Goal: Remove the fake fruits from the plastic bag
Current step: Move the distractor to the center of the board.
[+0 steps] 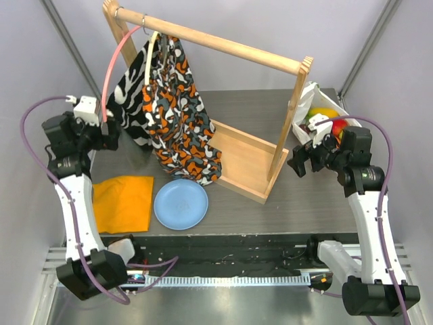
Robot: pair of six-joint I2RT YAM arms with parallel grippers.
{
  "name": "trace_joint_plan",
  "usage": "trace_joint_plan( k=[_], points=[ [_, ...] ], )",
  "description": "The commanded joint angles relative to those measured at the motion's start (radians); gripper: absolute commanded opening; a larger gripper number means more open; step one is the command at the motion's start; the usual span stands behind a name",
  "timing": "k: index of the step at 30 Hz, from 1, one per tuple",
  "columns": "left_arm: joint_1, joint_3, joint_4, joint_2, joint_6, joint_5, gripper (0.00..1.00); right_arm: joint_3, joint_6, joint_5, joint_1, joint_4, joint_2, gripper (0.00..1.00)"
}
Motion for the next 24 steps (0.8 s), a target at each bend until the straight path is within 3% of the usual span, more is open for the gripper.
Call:
trace_joint_plan(
  k=[1,2,6,11,13,16,17,20,24],
  points=[
    [0.082,-0.068,-0.096,-0.074,0.141,0.049,1.00,0.022,0.024,-0.035,0.006,0.019,0.011,0.98],
    [0.091,-0.083,-0.090,-0.077,0.125,0.028,1.00,0.022,0.021,-0.038,0.007,0.019,0.018,0.98],
    [0.186,-0.142,0.107,-0.042,-0.084,-0.290,1.00,0.033,0.019,-0.052,0.013,0.018,0.039,0.98],
    [0.283,0.088,0.030,0.141,-0.363,-0.272,1.00,0.048,0.006,-0.037,0.016,0.001,0.038,0.98],
    [0.280,0.113,0.025,0.176,-0.421,-0.107,0.95,0.048,-0.001,-0.040,0.016,-0.005,0.024,0.98],
    [0.217,0.056,0.227,0.164,-0.483,-0.063,0.96,0.037,0.006,-0.061,0.021,-0.002,0.005,0.98],
    [0.133,0.065,0.259,0.176,-0.471,-0.069,0.96,0.033,0.007,-0.066,0.029,-0.004,0.002,0.98],
    [-0.008,0.185,0.287,0.257,-0.452,-0.078,0.96,0.028,-0.001,-0.066,0.041,-0.014,-0.011,0.98],
    [-0.093,0.306,0.345,0.343,-0.439,-0.040,0.96,0.054,-0.046,-0.081,0.056,-0.071,-0.022,0.98]
  ],
)
